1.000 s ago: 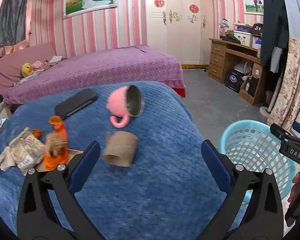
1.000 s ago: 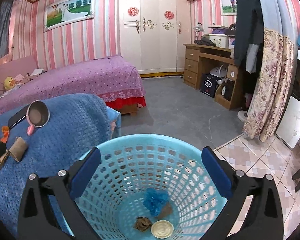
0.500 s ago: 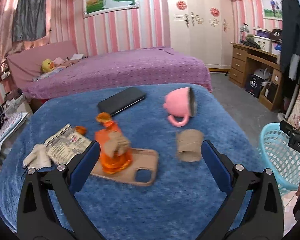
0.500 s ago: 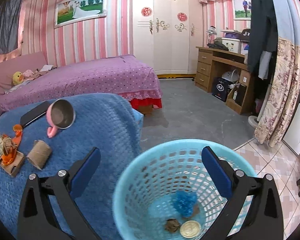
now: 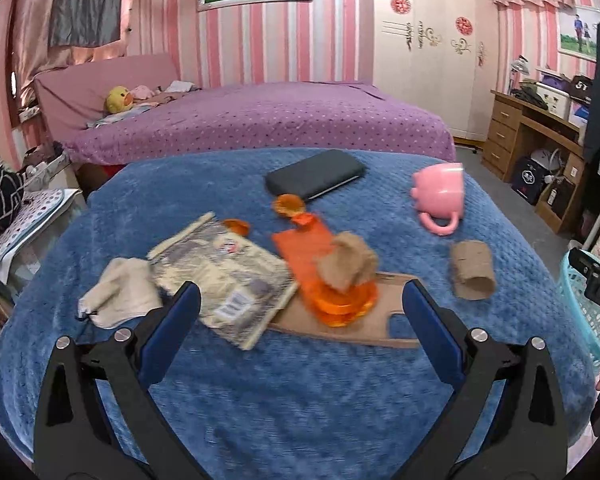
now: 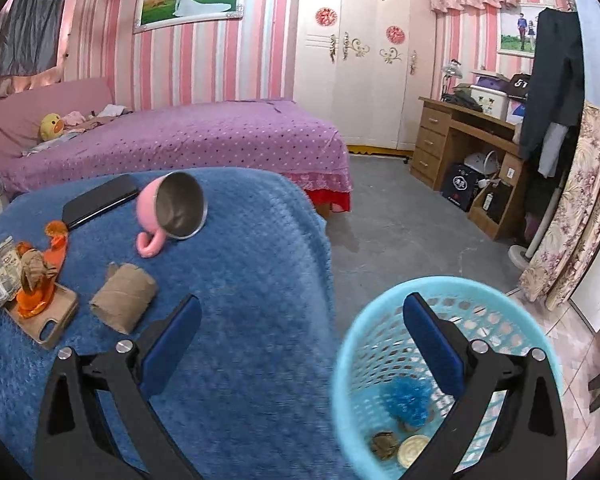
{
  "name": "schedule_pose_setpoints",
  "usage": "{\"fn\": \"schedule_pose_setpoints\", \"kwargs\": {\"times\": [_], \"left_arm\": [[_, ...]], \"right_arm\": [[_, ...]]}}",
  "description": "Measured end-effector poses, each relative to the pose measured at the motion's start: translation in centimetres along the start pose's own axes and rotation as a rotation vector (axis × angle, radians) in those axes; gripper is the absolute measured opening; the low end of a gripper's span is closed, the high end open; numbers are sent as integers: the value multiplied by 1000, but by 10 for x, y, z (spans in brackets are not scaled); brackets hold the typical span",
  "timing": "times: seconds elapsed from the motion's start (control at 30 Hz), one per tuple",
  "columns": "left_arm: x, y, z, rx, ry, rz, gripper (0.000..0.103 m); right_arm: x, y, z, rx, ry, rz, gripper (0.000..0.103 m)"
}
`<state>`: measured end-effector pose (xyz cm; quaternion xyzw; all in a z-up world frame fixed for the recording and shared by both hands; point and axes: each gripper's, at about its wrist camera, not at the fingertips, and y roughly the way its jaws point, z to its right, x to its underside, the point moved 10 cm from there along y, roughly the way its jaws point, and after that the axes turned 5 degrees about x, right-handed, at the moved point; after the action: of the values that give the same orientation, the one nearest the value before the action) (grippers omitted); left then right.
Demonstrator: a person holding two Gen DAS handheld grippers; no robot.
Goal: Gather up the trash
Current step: 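Move both open tools back over the items on the blanket, then grasp the beige face mask with the left tool while the right tool grasps the cardboard tube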
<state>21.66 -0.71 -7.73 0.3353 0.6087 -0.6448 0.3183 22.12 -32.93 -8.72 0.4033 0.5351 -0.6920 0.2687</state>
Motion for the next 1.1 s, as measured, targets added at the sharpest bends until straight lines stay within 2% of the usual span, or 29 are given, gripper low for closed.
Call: {"fn": "schedule_pose_setpoints", "kwargs": {"times": [0.13,0.27,0.4,0.7,0.9,1.1], "left_arm": [[6,5,-26,-22,-14,-20,97],[13,8,-47,-22,-38,-43,97],[21,10,-69,-62,-27,-54,97],[35,17,-113,-115,-73,-93,97],[36,19,-125,-126,-91,-103,97],[35,20,-136,-133,-101,-104,97]], "right_arm": [[2,-4,-17,-7,-20,4,99],[3,-5,-29,-54,-2,-10,99],[5,-5,-43,-84,-4,-21,99],[11,3,-83,-119,-45,-49,99],[20,18,-111,-138,-66,-113,99],[23,27,-132,-149,-90,-140,99]]}}
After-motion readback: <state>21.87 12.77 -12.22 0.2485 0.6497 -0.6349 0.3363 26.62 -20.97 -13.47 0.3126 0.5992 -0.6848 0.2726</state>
